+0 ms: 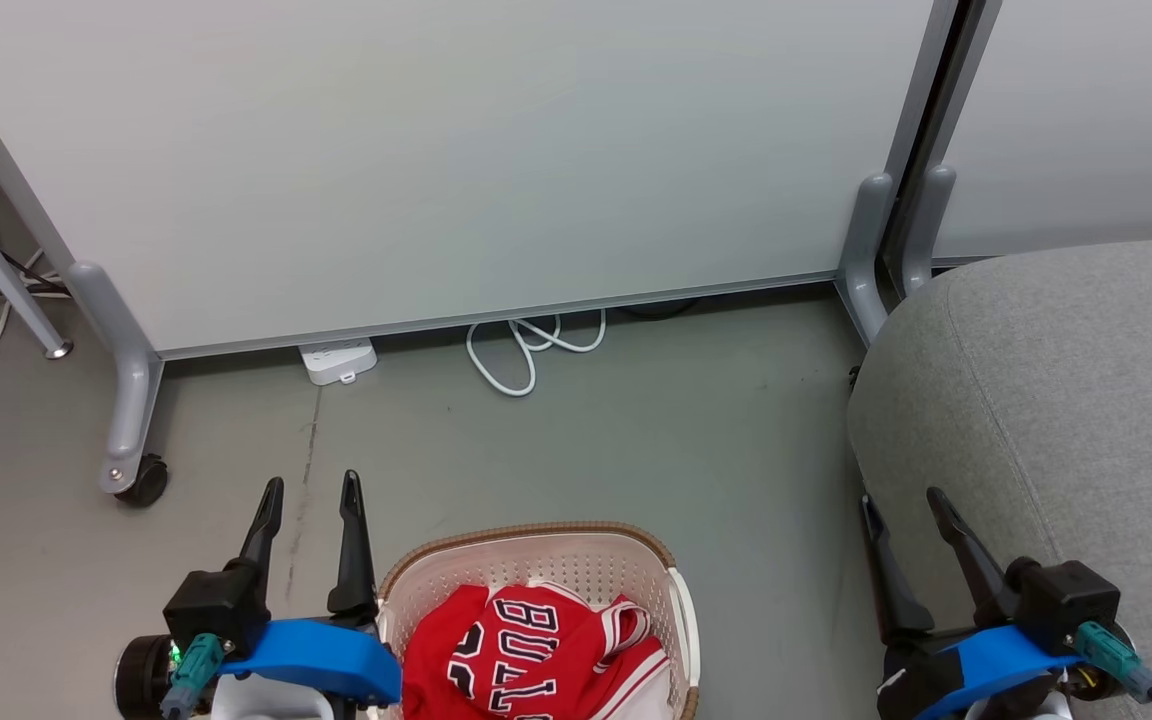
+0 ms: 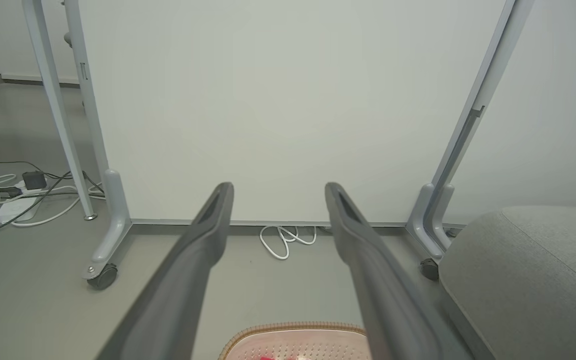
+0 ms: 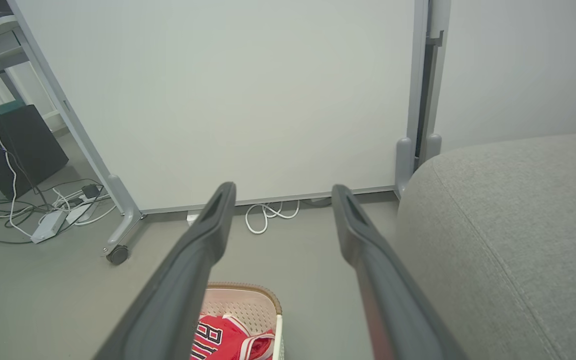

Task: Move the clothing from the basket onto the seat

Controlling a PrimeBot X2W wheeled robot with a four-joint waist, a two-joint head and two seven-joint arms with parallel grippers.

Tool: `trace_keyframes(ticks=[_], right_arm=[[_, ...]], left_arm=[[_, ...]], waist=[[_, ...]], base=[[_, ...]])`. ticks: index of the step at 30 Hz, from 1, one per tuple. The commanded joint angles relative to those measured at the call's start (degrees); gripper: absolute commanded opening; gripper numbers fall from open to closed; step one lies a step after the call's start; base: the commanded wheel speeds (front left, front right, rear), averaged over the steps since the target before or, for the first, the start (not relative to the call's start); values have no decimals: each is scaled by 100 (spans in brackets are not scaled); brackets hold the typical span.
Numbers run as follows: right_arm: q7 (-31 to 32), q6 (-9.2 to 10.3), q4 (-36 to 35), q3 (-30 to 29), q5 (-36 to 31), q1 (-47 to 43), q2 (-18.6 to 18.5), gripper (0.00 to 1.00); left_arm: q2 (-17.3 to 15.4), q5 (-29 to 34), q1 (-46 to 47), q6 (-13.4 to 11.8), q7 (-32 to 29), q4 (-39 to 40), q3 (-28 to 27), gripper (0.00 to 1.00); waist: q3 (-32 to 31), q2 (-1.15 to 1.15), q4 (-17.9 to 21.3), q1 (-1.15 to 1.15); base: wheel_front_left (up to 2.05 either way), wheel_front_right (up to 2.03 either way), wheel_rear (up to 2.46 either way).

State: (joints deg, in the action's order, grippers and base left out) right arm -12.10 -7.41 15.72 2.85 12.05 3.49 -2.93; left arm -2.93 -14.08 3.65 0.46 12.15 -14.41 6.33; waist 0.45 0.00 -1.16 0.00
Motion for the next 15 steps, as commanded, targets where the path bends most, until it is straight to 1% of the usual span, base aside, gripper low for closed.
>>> trace_keyframes(ticks=[1, 15], right_arm=[[-55, -11, -19, 16, -147, -7, -1, 100], [-207, -12, 0, 96, -772, -36, -1, 100]], left_arm=[[-6, 134, 74, -23, 48, 29, 24, 100], [1, 728, 38, -28, 204, -14, 92, 100]], waist=[[0, 0, -1, 0], [5, 0, -23, 0]], base=[[0, 0, 0], [0, 0, 0]])
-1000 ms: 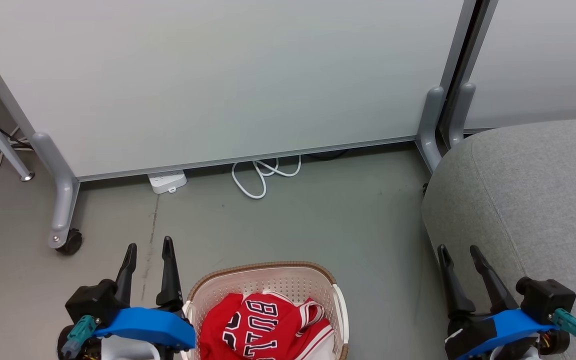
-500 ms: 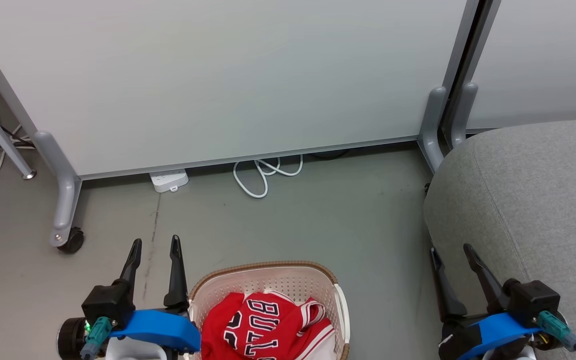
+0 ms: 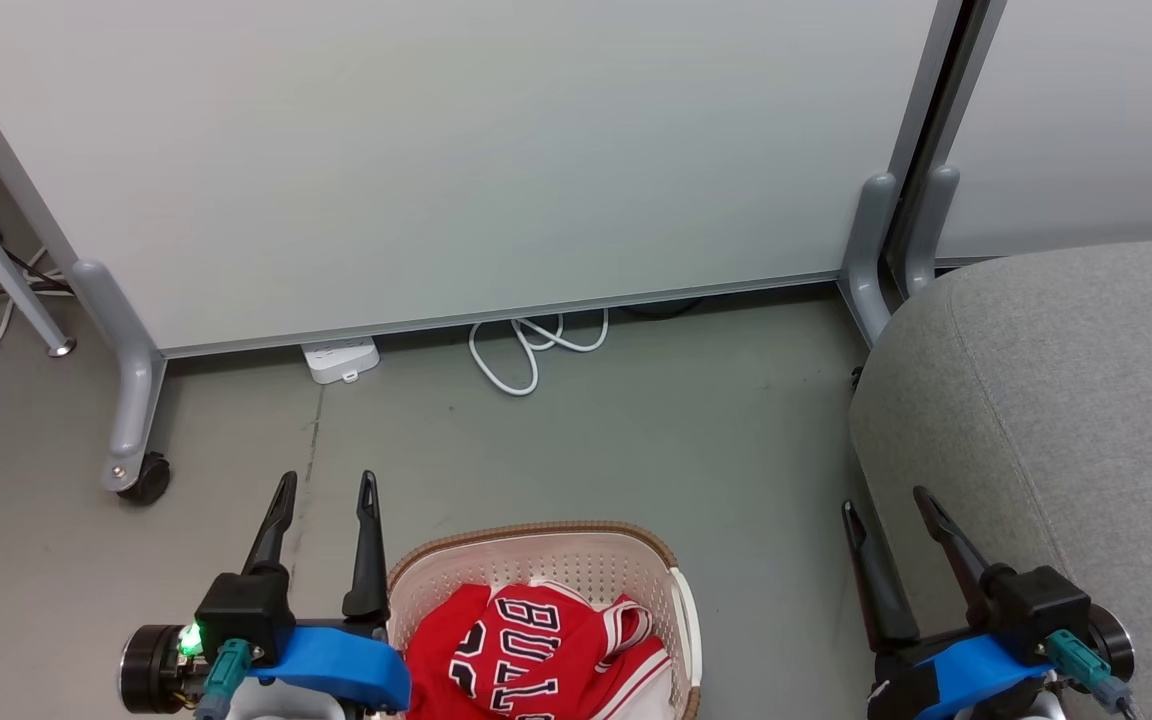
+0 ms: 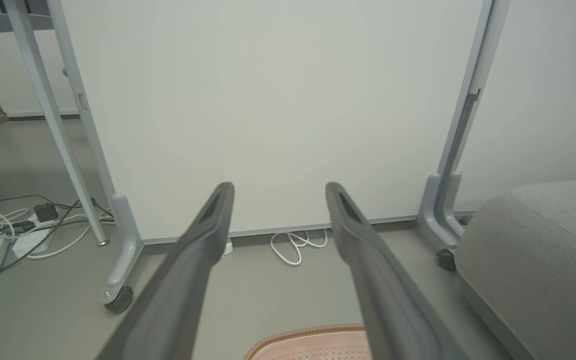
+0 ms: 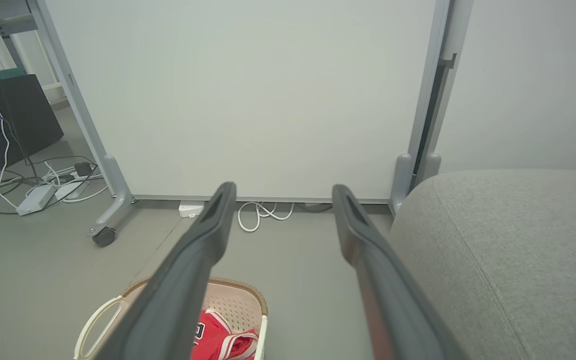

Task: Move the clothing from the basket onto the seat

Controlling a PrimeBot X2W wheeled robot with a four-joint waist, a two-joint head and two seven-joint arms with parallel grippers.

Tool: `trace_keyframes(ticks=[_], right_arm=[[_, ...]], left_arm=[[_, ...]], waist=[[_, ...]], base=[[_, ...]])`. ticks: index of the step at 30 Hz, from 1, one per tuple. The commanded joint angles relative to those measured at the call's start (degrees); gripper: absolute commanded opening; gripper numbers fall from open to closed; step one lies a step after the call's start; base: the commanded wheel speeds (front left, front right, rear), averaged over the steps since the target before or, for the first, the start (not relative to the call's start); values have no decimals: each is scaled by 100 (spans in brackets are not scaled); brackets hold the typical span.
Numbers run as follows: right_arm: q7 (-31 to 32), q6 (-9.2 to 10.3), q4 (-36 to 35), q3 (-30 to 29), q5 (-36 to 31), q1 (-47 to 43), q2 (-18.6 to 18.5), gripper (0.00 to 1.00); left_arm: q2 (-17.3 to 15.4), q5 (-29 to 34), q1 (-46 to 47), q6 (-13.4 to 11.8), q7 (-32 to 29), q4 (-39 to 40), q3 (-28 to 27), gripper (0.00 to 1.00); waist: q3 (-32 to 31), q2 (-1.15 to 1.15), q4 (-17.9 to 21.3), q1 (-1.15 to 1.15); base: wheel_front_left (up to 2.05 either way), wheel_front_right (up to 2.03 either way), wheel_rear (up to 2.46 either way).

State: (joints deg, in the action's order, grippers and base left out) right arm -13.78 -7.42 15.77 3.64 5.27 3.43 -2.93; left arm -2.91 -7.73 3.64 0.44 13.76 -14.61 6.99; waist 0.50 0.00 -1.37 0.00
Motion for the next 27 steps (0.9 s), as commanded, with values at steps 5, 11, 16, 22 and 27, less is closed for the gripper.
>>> trace_keyframes(ticks=[5, 11, 16, 22, 27], right_arm=[[-93, -12, 7, 54, -294, -34, -1, 100], [-142, -8, 18, 77, -508, -51, -1, 100], [-151, -8, 32, 72, -521, -45, 0, 100], [-151, -8, 39, 75, -526, -23, 1, 100], [-148, -8, 16, 106, -522, 70, -16, 100]], left_arm=[[1, 303, 16, -40, 94, 2, 45, 100], [1, 509, -9, -54, 143, 3, 71, 100], [2, 504, -15, -50, 151, -12, 76, 100], [2, 498, 25, -31, 150, -37, 80, 100], [-26, 652, 279, 184, 147, -227, 237, 100]], waist=[[1, 0, -7, 0], [-8, 0, -13, 0], [-6, 0, -14, 0], [23, 0, -4, 0], [167, 0, 63, 0]], base=[[0, 0, 0], [0, 0, 0], [0, 0, 0], [0, 0, 0], [0, 0, 0]])
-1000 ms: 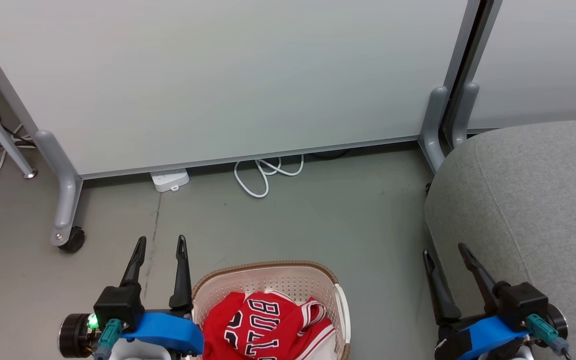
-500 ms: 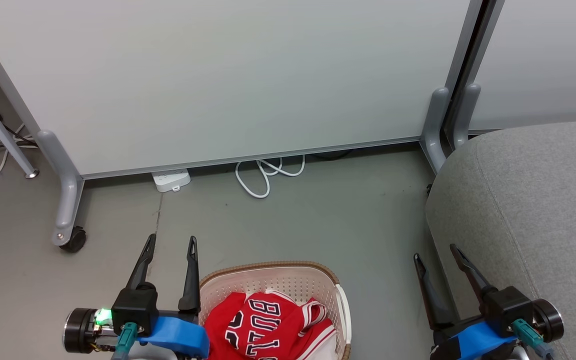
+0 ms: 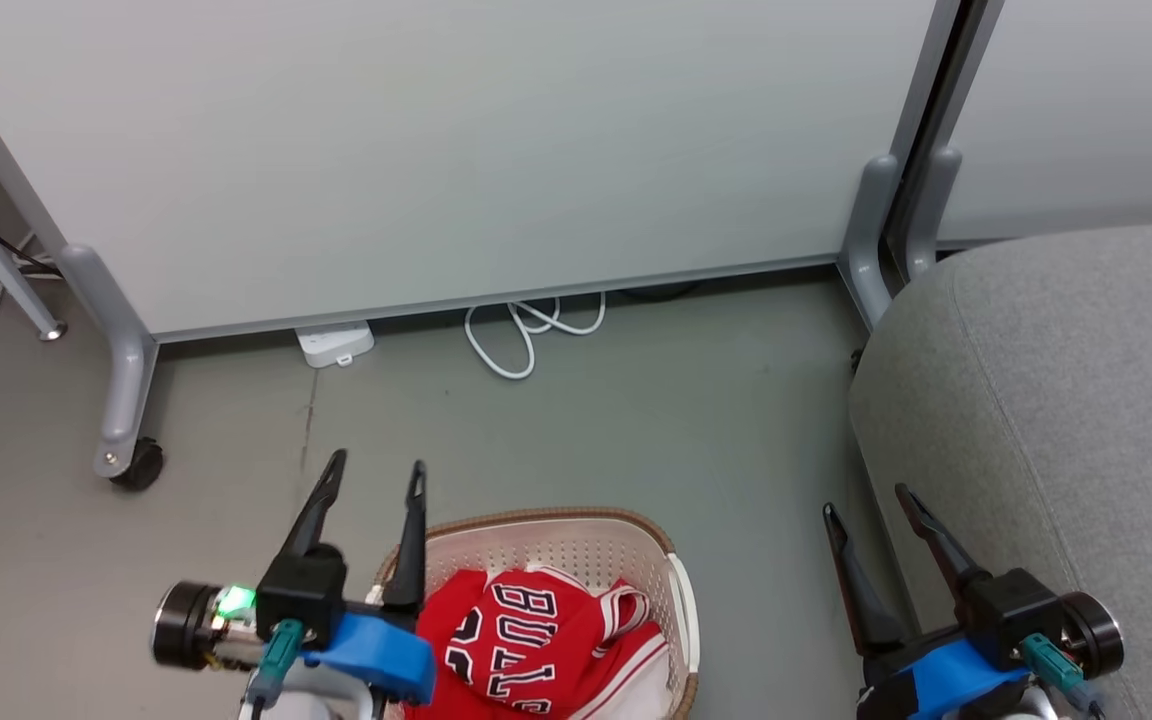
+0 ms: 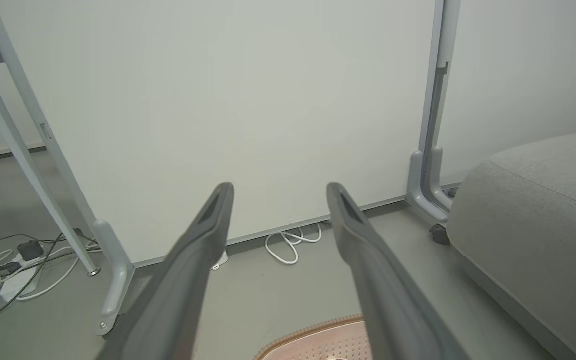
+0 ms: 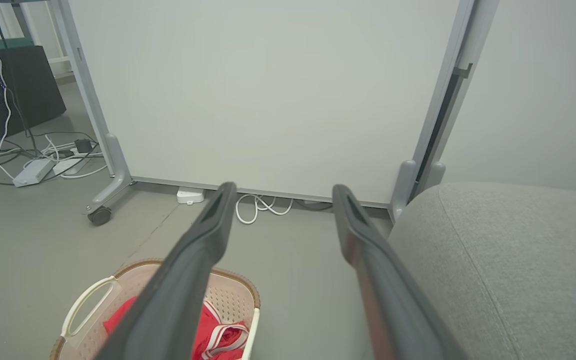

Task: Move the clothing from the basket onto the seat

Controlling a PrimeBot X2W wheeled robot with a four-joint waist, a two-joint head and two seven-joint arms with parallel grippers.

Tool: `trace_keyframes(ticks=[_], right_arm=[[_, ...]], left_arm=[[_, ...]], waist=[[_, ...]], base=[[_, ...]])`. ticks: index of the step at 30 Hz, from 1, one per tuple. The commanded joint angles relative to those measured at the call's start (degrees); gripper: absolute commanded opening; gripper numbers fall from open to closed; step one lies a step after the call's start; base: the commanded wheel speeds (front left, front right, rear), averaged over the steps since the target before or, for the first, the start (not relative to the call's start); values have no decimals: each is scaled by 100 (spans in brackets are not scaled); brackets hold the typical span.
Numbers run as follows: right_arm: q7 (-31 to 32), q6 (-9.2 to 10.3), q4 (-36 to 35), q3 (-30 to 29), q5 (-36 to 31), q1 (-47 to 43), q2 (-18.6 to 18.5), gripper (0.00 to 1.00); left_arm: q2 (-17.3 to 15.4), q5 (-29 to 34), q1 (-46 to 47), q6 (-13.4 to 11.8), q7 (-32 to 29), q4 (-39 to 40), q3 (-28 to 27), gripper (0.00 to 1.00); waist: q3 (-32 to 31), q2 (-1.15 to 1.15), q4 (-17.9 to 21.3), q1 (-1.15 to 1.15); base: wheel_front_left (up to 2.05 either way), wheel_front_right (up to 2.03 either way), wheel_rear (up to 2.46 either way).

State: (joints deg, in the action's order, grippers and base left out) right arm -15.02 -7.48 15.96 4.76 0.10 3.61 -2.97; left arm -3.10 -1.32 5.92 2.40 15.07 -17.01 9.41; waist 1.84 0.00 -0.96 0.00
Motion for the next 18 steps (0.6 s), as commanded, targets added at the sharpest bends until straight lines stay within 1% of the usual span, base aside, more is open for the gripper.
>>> trace_keyframes(ticks=[1, 10, 18], right_arm=[[-24, -3, -17, 0, -4, 88, -29, 100], [-22, -3, -133, 68, 45, 551, -107, 100], [-22, -3, -275, 135, 83, 1123, -94, 100]], left_arm=[[-29, 49, 139, 37, 15, -52, 32, 100], [-324, 273, 1136, 362, 16, -922, 531, 100], [-573, 407, 2092, 493, 15, -1982, 1270, 100]], waist=[[96, 0, 45, 0], [920, 0, 453, 0], [1873, 0, 831, 0]], base=[[0, 0, 0], [0, 0, 0], [0, 0, 0]])
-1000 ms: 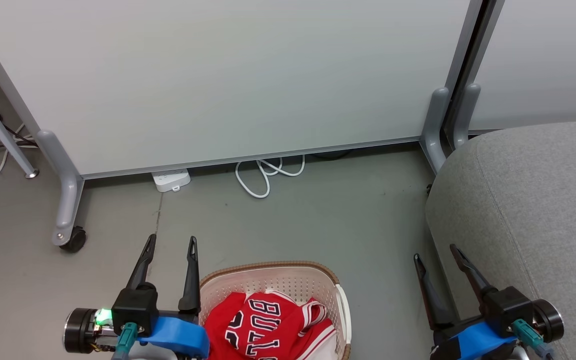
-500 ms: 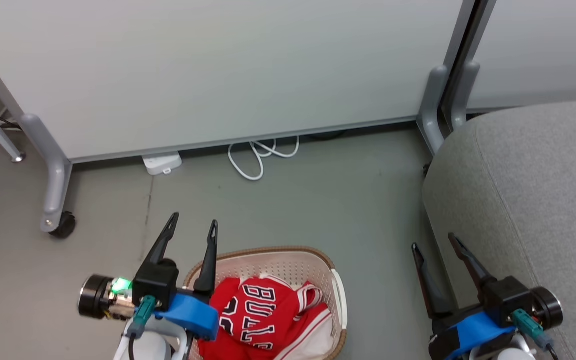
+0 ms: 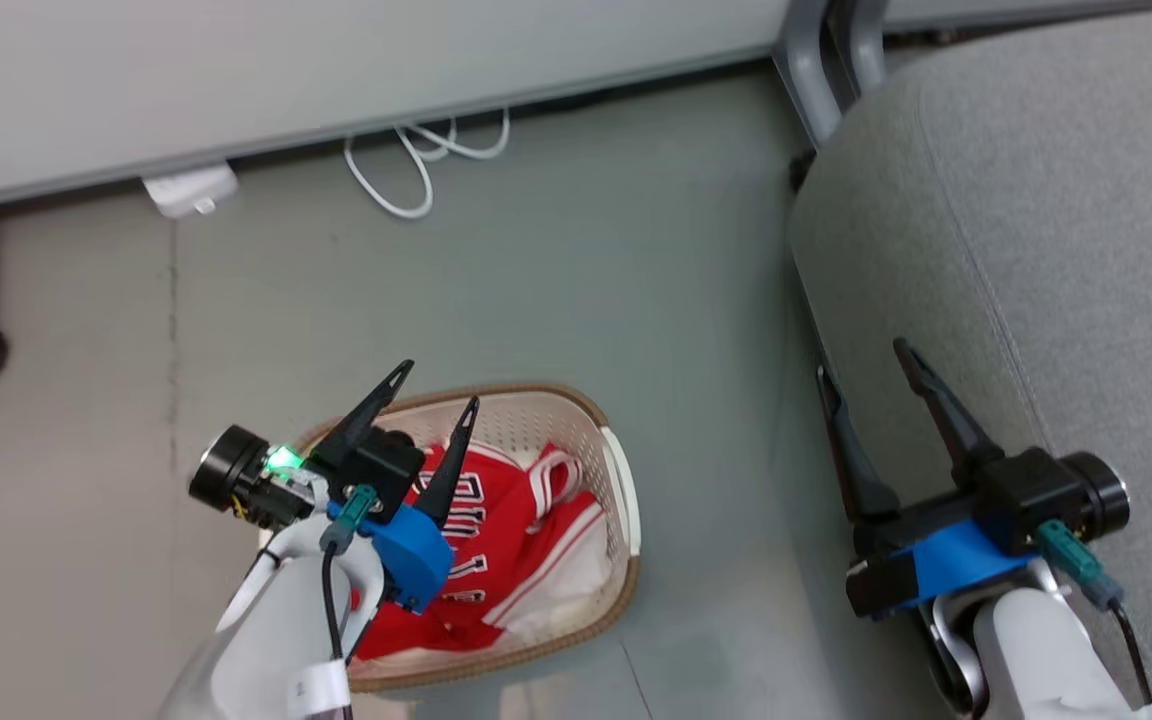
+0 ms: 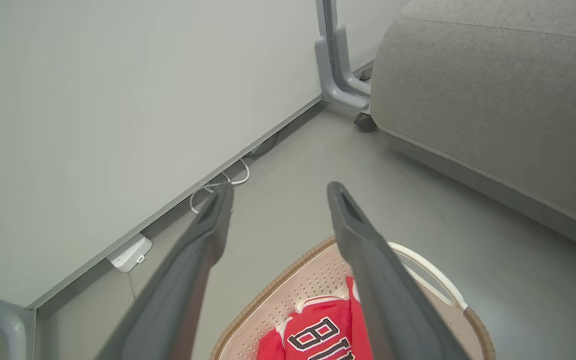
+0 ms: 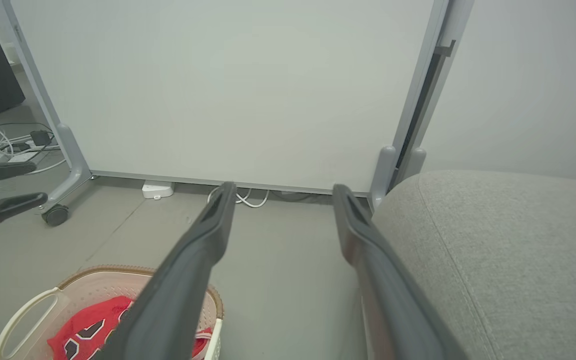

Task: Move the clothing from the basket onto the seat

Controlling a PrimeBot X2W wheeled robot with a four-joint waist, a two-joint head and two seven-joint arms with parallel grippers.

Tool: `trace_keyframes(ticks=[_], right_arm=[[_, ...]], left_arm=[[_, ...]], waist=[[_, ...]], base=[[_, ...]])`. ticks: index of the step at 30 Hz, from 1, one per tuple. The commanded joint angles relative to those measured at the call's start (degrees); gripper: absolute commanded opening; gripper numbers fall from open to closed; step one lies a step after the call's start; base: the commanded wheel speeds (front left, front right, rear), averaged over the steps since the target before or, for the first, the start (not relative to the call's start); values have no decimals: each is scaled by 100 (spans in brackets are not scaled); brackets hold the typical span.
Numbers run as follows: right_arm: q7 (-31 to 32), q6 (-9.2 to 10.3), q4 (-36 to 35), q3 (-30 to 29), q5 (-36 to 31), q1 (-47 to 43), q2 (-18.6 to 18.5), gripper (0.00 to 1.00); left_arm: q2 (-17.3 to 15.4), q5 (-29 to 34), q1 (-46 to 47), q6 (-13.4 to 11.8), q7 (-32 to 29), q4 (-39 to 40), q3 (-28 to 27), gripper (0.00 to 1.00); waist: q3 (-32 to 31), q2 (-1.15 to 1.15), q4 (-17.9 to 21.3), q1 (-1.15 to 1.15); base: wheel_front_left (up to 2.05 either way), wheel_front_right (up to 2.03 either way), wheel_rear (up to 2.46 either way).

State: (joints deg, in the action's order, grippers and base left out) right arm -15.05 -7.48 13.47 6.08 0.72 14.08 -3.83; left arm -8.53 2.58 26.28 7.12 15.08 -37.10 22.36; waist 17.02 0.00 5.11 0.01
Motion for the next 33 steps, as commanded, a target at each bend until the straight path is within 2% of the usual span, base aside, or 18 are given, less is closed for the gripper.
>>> trace_keyframes(ticks=[1, 10, 19, 26, 33], right_arm=[[-20, -3, -46, 10, 27, 155, -4, 100], [-20, -3, -240, 124, 82, 747, 44, 100], [-20, -3, -454, 284, 75, 1394, 68, 100], [-20, -3, -600, 347, 59, 1702, 69, 100], [-20, -3, -707, 325, 47, 1793, 63, 100]], left_arm=[[-49, 20, 175, 32, 15, -124, 80, 100], [-178, -342, 1143, 31, 15, -1529, 1357, 100], [-220, -981, 2043, 33, -26, -2736, 2696, 100], [-331, -1438, 2588, 32, -243, -3200, 3499, 100], [-462, -1748, 3056, 33, -498, -3399, 3964, 100]], waist=[[471, 0, 261, -1], [1501, 0, 525, -1], [2543, 0, 703, -1], [3181, 0, 817, -1], [3660, 0, 916, -1]], base=[[0, 0, 0], [0, 0, 0], [0, 0, 0], [0, 0, 0], [0, 0, 0]])
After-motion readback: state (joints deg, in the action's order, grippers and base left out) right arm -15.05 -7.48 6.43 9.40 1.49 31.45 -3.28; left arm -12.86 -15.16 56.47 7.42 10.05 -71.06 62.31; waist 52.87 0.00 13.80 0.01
